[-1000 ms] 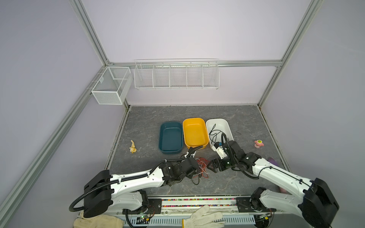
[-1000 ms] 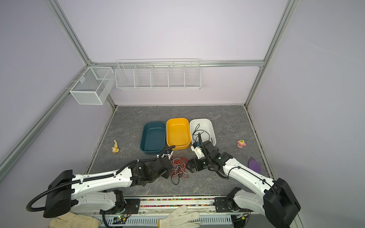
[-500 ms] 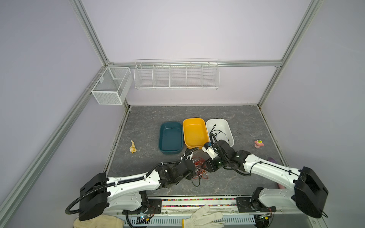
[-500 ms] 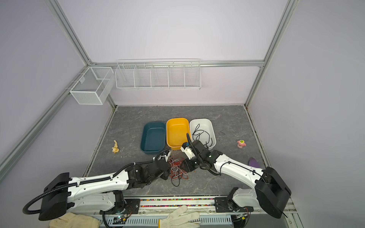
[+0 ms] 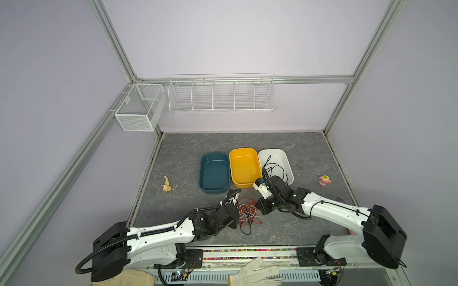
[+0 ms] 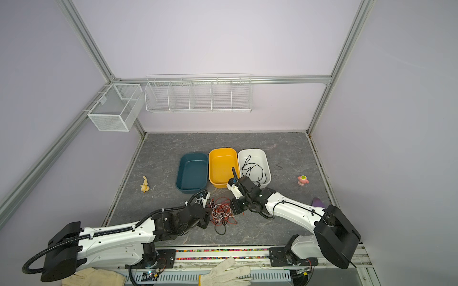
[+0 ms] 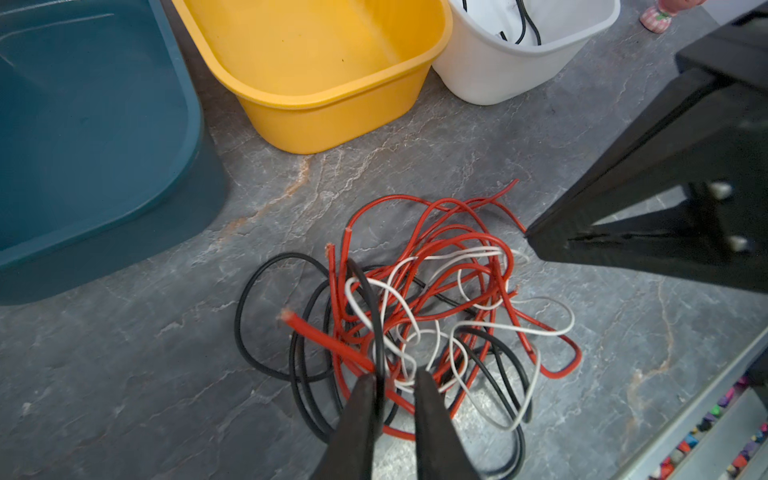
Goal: Untangle the cables
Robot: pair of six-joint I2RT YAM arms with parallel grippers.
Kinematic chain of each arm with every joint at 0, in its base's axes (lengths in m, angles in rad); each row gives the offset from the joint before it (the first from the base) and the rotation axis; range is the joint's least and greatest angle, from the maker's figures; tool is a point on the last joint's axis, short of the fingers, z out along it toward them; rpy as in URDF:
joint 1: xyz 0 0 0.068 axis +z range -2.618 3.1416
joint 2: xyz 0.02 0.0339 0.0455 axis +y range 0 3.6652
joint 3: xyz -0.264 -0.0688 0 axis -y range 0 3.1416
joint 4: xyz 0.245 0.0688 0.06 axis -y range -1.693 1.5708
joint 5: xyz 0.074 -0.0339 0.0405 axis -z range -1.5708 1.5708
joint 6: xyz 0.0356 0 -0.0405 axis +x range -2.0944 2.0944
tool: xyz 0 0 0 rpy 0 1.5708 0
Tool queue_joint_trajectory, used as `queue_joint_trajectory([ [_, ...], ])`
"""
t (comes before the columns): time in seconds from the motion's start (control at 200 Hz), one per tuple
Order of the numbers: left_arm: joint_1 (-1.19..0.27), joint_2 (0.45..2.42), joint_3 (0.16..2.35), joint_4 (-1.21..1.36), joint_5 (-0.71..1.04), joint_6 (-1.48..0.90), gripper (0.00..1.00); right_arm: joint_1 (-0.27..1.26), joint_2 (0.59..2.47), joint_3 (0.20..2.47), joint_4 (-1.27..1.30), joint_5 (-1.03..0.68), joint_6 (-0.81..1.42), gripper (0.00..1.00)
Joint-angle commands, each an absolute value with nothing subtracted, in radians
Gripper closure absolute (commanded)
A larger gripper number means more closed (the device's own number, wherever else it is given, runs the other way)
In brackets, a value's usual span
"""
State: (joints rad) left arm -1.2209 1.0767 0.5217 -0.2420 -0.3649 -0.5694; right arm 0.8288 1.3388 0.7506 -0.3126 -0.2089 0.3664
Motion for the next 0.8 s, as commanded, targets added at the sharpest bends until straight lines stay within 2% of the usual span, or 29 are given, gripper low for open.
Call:
queue_joint_trajectory([
  [0.0, -1.218, 1.053, 0.506, -0.225, -0.362, -0.592, 0.73, 0.838, 1.321, 0.76, -0.299, -0.195, 0.365, 0.93],
  [0.16, -1.218, 1.03, 0.482, -0.235, -0.356, -0.607, 0.65, 0.843, 1.332, 0.774, -0.322, -0.227, 0.354, 0.91],
  [0.21, -1.218, 1.02, 0.474, -0.239, -0.35, -0.611, 0.63, 0.852, 1.344, 0.784, -0.332, -0.218, 0.354, 0.81],
  [0.39, -1.218, 0.978, 0.444, -0.26, -0.351, -0.624, 0.6, 0.875, 1.381, 0.791, -0.345, -0.144, 0.351, 0.67],
  [0.67, -1.218, 0.918, 0.416, -0.292, -0.354, -0.641, 0.59, 0.876, 1.408, 0.775, -0.337, -0.055, 0.336, 0.69],
  [0.795, -1.218, 0.912, 0.411, -0.297, -0.356, -0.641, 0.59, 0.875, 1.426, 0.771, -0.316, -0.076, 0.329, 0.78],
])
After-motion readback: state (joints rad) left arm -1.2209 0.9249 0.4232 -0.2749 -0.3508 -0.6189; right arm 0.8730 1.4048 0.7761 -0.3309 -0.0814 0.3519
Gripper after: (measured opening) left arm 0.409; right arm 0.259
